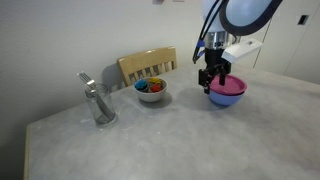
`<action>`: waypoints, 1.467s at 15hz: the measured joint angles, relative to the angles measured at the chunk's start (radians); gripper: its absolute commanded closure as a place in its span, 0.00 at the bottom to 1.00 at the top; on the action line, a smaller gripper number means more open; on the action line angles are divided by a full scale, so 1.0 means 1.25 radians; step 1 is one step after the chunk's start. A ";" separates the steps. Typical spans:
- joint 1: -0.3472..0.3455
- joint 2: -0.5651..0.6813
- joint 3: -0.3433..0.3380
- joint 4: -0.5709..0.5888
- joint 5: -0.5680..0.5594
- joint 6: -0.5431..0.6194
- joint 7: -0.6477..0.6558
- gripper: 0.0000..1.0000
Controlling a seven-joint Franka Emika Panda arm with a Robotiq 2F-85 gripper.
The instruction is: Remove the pink lid from the blue bowl
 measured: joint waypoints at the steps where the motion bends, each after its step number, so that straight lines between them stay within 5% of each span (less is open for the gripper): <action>1: 0.000 0.001 -0.001 0.000 0.000 -0.001 0.000 0.32; 4: 0.000 0.001 -0.003 0.000 0.000 -0.005 0.000 0.41; 11: 0.000 0.001 -0.006 0.000 -0.002 -0.017 0.000 0.96; 22: 0.001 0.001 -0.010 0.004 -0.005 -0.029 0.000 0.97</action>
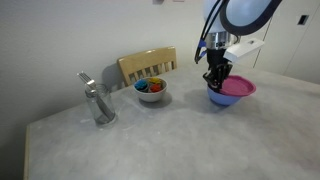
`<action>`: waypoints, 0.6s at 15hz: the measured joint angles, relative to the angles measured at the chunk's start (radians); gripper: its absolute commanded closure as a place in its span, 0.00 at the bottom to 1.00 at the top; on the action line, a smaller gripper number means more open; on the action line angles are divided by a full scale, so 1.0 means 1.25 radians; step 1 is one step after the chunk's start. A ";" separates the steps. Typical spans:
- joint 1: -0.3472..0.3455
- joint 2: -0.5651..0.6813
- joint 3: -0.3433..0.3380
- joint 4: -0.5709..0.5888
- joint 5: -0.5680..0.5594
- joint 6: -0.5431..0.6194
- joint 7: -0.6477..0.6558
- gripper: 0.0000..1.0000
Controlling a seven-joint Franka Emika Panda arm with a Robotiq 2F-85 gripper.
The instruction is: Remove the pink lid from the blue bowl
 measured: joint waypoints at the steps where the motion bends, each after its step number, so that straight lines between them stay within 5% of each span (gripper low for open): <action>1: 0.001 0.000 0.000 0.001 -0.003 -0.001 0.001 0.97; 9: 0.033 -0.014 -0.016 0.031 -0.083 -0.072 0.040 0.97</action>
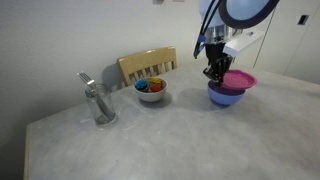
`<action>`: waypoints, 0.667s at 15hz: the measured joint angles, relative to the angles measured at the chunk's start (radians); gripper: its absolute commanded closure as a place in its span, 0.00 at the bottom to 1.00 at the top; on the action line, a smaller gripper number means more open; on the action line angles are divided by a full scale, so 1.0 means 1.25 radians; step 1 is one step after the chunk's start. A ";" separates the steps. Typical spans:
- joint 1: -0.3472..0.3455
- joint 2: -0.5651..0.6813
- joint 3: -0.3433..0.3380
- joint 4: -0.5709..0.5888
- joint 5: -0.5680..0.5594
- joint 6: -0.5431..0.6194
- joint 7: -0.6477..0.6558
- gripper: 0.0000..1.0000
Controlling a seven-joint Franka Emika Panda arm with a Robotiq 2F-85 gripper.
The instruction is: Remove the pink lid from the blue bowl
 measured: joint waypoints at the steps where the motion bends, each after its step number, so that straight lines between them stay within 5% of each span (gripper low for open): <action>1: 0.000 -0.003 -0.002 0.003 -0.009 -0.009 0.002 0.97; 10: -0.028 -0.035 -0.063 0.006 -0.075 -0.032 -0.024 0.97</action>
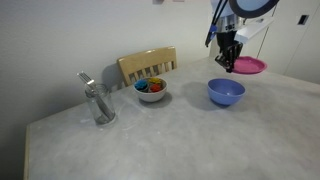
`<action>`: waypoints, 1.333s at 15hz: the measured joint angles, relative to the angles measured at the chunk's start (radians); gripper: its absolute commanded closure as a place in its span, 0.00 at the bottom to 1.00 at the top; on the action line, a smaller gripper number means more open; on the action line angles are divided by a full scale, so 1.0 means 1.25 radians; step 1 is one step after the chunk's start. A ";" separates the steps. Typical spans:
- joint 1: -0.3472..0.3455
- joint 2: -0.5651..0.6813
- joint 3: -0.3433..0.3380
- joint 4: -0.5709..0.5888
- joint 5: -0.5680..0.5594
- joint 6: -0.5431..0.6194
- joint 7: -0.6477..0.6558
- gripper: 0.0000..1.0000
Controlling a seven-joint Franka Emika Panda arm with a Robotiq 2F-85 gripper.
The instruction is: Remove the pink lid from the blue bowl
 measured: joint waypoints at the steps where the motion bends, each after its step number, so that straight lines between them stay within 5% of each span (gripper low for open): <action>1: -0.011 -0.004 -0.007 0.000 -0.008 0.001 -0.015 0.97; 13: -0.170 -0.017 -0.040 0.002 -0.015 0.072 -0.242 0.97; 20: -0.258 0.060 -0.004 0.028 0.113 0.172 -0.483 0.97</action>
